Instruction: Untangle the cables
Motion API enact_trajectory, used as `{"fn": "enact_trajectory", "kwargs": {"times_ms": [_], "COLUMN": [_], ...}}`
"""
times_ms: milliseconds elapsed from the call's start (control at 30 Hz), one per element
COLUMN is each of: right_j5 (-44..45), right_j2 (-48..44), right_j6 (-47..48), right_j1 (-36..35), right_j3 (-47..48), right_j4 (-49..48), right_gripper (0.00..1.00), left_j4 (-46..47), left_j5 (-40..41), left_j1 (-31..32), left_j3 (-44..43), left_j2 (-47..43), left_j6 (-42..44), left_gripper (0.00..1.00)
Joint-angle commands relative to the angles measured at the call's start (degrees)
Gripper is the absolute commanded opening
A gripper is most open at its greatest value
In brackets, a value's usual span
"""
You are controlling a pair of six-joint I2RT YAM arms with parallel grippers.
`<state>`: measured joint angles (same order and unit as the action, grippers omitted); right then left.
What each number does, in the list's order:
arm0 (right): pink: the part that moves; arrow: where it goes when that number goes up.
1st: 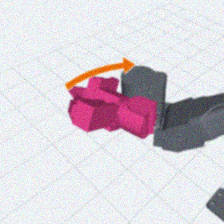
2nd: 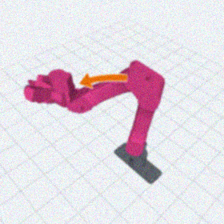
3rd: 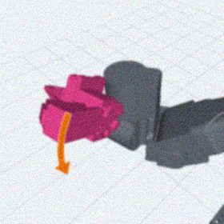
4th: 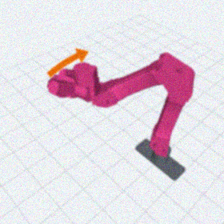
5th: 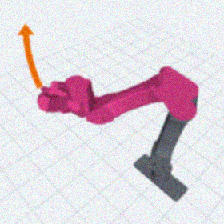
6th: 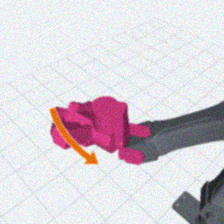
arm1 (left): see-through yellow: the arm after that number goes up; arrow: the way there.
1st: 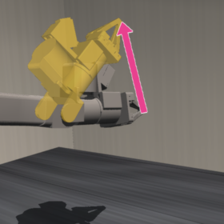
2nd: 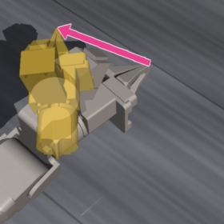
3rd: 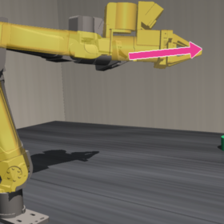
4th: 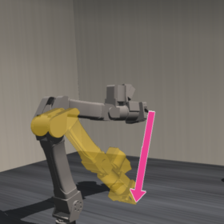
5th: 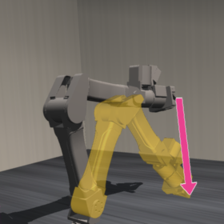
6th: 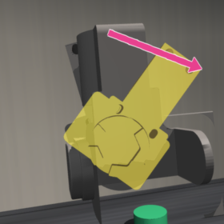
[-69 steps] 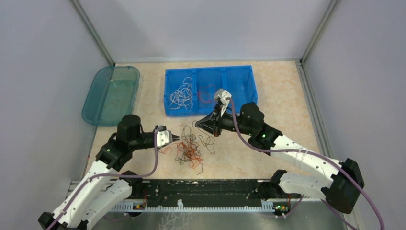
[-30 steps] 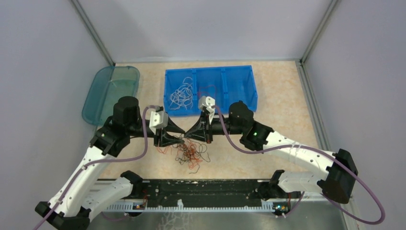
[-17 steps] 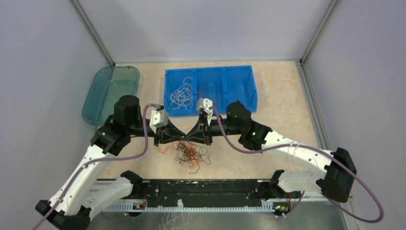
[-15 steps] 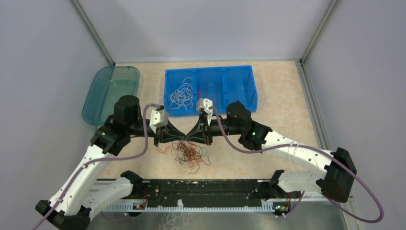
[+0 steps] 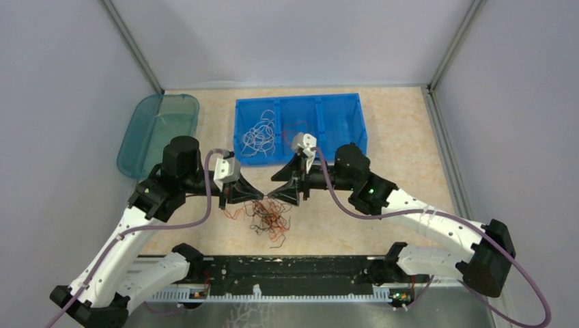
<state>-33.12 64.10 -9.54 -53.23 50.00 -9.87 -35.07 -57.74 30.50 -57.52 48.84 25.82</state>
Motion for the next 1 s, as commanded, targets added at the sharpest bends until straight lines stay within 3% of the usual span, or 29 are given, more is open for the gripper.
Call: {"fn": "enact_trajectory", "kwargs": {"times_ms": [0,167,400,533,667,967], "right_j5": [2.60,10.91,19.04,16.68,6.52,1.24], "right_j2": [-5.57,-12.62,-17.85,-13.75,-9.74,3.49], "right_j6": [-3.08,-8.79,-11.85,-12.58,-15.40,-17.34], "right_j1": [3.44,8.69,9.81,9.81,8.99,2.28], "right_j3": [-2.40,-11.70,-24.14,-26.20,-27.34,-19.11], "right_j4": [-8.04,-14.43,-20.97,-26.06,-40.00,-55.24], "right_gripper": [0.59,0.74,0.78,0.78,0.79,0.81], "left_j4": [0.28,8.86,23.74,25.42,25.92,25.61], "left_j5": [0.38,4.13,7.72,6.70,7.02,6.90], "left_j1": [0.18,0.24,0.18,0.25,0.23,0.17], "left_j3": [-1.74,-0.77,-2.21,-3.86,-3.39,-3.14], "left_j2": [-0.77,-2.24,-2.17,-1.04,-1.60,-1.99], "left_j6": [0.63,-4.33,-16.49,-19.90,-20.41,-20.59], "left_gripper": [0.01,0.01,0.01,0.01,0.01,0.01]}}
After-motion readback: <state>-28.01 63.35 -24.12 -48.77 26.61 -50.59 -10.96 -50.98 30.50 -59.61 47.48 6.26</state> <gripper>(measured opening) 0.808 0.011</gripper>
